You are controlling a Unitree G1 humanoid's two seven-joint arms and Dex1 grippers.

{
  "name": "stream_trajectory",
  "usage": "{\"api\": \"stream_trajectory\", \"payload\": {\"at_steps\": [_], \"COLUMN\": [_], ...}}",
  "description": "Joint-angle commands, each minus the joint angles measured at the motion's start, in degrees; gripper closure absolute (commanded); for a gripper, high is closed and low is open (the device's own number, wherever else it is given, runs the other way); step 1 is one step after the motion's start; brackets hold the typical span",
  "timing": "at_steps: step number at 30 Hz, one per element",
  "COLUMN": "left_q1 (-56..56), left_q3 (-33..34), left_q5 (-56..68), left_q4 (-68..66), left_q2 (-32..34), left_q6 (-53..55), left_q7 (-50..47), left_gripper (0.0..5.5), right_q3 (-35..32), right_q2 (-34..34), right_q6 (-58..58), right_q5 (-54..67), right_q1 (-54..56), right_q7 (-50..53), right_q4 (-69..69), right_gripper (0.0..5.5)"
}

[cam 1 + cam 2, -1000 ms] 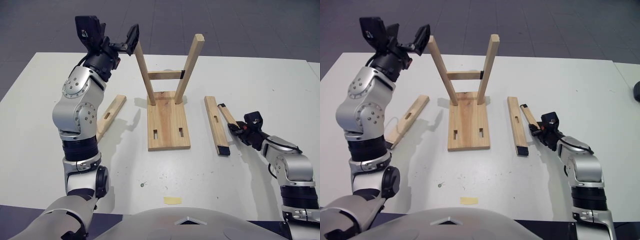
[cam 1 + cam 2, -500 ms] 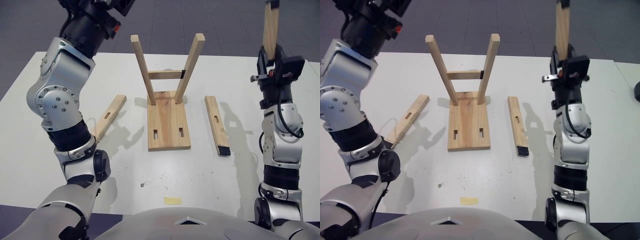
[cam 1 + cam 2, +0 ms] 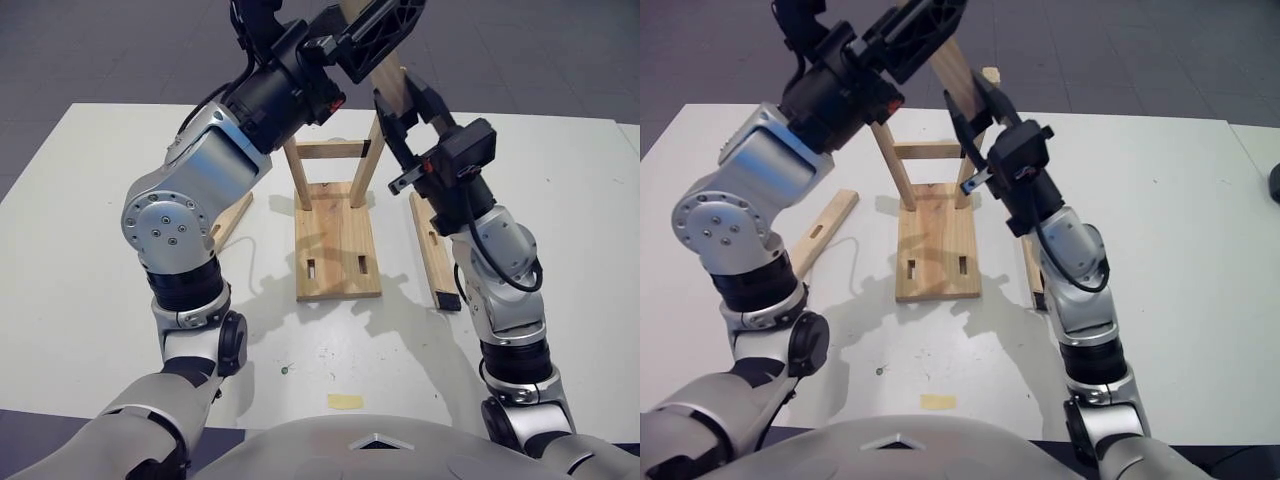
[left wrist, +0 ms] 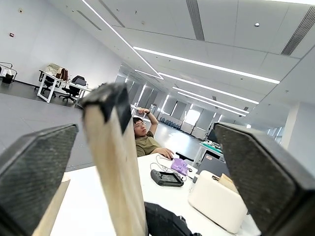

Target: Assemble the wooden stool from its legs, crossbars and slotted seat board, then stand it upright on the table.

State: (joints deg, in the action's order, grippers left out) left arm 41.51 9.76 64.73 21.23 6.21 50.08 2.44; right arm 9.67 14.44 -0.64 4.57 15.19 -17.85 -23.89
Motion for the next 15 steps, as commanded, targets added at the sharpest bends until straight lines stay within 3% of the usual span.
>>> {"api": "stream_trajectory", "payload": {"at_steps": [1,15], "left_q1": [0.4,-0.5], "left_q3": [-0.9,-1.0], "left_q5": [-1.1,-2.9], "left_q4": [0.6,2.3], "left_q2": [1.8,7.4], "left_q6": [-0.8,-2.2], "left_q7": [1.2,4.9], "left_gripper": [1.21,3.71], "right_q3": [0.8,0.2], "right_q2": [-0.5,-1.4], "right_q6": [1.5,1.9], "right_q5": [0.8,0.4], "right_q1": [-1.0,-0.9], "right_q7": [-1.2,-1.6], "right_q4": [-1.2,-0.7], "right_gripper": [4.21,4.21]}}
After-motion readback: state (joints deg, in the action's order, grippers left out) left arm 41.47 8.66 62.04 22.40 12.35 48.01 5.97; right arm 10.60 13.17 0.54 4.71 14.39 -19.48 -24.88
